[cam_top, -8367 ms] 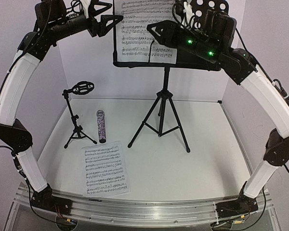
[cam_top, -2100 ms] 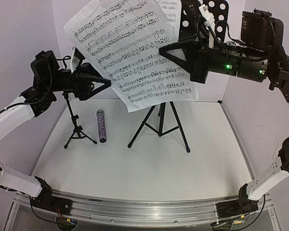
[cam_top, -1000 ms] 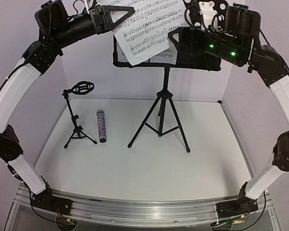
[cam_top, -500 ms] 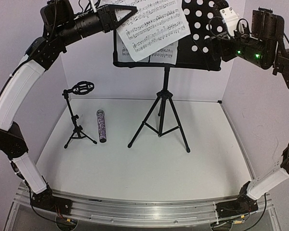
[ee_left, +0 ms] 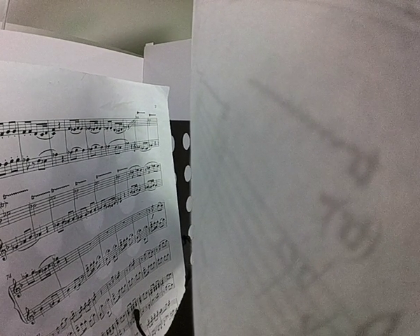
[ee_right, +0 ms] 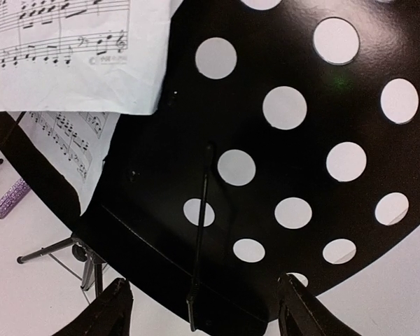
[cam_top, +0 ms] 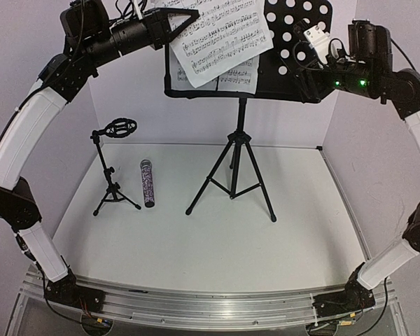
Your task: Set up the instrument practice props
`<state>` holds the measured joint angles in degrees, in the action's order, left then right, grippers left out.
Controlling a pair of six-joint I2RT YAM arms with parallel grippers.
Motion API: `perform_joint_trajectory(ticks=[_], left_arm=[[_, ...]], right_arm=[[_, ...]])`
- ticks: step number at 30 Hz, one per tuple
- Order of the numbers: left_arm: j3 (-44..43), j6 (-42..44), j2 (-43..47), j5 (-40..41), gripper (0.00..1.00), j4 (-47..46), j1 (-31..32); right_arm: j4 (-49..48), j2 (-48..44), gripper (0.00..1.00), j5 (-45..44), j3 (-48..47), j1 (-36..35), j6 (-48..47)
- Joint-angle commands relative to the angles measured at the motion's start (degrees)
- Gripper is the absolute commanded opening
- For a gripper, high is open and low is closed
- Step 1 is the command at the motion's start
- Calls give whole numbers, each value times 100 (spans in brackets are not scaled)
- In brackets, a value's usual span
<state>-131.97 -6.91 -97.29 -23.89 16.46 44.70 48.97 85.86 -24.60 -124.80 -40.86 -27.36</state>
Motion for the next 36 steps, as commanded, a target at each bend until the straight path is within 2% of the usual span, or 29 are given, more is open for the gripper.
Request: perform_joint_trajectory(ticks=[1, 6, 10, 16, 20, 33, 36], left_arm=[[10, 288, -50, 60, 0, -247, 21], [20, 471, -107, 180, 0, -252, 22], [-177, 638, -245, 129, 0, -274, 22], [-682, 681, -585, 61, 0, -94, 19], [-681, 682, -620, -3, 0, -119, 21], [-819, 1334, -590, 316, 0, -74, 4], [-769, 1384, -540, 336, 0, -81, -14]], right_arm=[[-242, -220, 66, 168, 420, 15, 73], [-588, -257, 56, 54, 851, 17, -98], [-796, -352, 56, 15, 893, 16, -168], [-905, -917, 70, 598, 1340, 13, -175], [-981, -1078, 70, 543, 1526, 16, -409], [-1533, -278, 66, 198, 964, 98, -899], [-1732, -175, 61, 110, 944, 140, -885]])
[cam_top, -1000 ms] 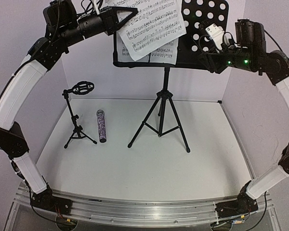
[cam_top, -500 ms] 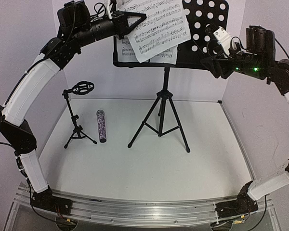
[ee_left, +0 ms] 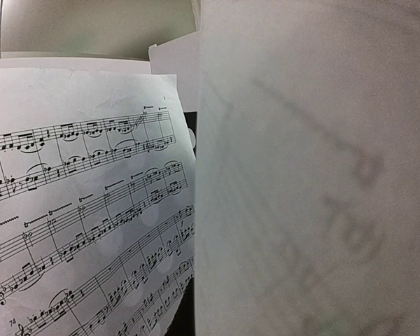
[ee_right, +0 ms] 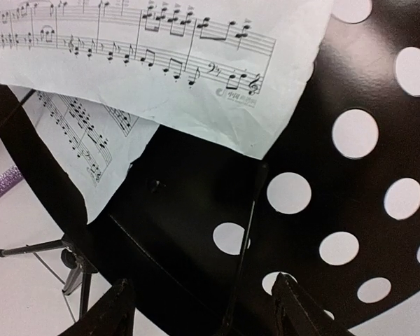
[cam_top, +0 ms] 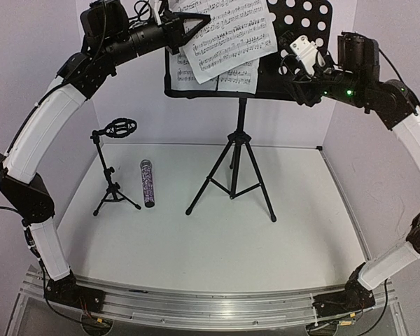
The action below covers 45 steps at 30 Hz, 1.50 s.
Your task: Set up the instrument practice props
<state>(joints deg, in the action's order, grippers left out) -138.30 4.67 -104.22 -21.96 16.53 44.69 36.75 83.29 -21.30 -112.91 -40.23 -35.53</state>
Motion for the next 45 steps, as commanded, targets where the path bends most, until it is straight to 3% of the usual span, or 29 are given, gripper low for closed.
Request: perform_joint_trajectory(ticks=[1, 5, 12, 16, 26, 30, 38, 45], left_arm=[[-132, 234, 165, 136, 0, -89, -21], [-127, 290, 168, 91, 0, -133, -38], [-68, 312, 187, 85, 0, -146, -39], [18, 340, 218, 55, 0, -223, -42], [49, 334, 219, 26, 0, -274, -39], [55, 328, 227, 13, 0, -266, -39], [205, 401, 284, 7, 0, -541, -40], [208, 478, 185, 34, 0, -958, -39]], right_arm=[[-546, 101, 58, -221, -241, 81, -49], [-643, 172, 49, -281, -156, 144, 56], [-772, 195, 21, -75, -47, 217, 284], [-800, 152, 13, -67, 89, 217, 365], [-828, 26, 10, -224, 411, 215, 454], [-851, -36, 0, -157, 468, 217, 524], [-943, -208, 0, 2, 642, 216, 678], [-1678, -569, 0, 236, 1230, 211, 933]])
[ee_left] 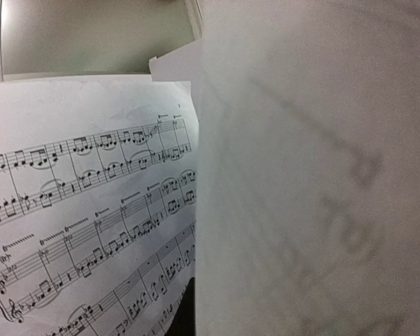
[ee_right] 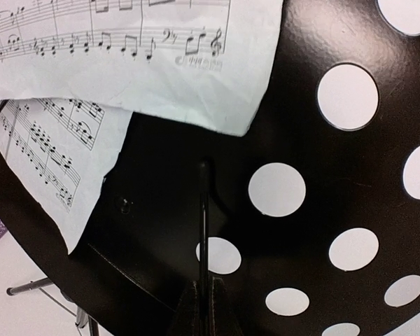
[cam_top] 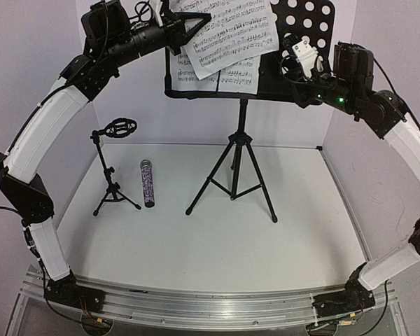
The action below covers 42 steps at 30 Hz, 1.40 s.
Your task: Set up the instrument practice props
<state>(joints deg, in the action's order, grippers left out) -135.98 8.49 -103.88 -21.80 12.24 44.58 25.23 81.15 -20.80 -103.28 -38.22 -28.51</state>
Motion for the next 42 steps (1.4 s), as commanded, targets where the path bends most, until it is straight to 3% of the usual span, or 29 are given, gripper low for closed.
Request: perform_joint_trajectory(ticks=[1, 12, 23, 42], left_arm=[[-18, 67, 134, 4, 0, -560, -28], [48, -205, -103, -39, 0, -874, -19], [42, -482, -350, 24, 0, -1056, -4], [134, -71, -281, 328, 0, -1608, -2]], right_arm=[[-648, -380, 0, 226, 341, 11, 259], [-1417, -337, 0, 566, 745, 20, 556], [-2863, -599, 0, 929, 1611, 25, 945], [-3862, -654, 0, 1109, 2230, 153, 1411]])
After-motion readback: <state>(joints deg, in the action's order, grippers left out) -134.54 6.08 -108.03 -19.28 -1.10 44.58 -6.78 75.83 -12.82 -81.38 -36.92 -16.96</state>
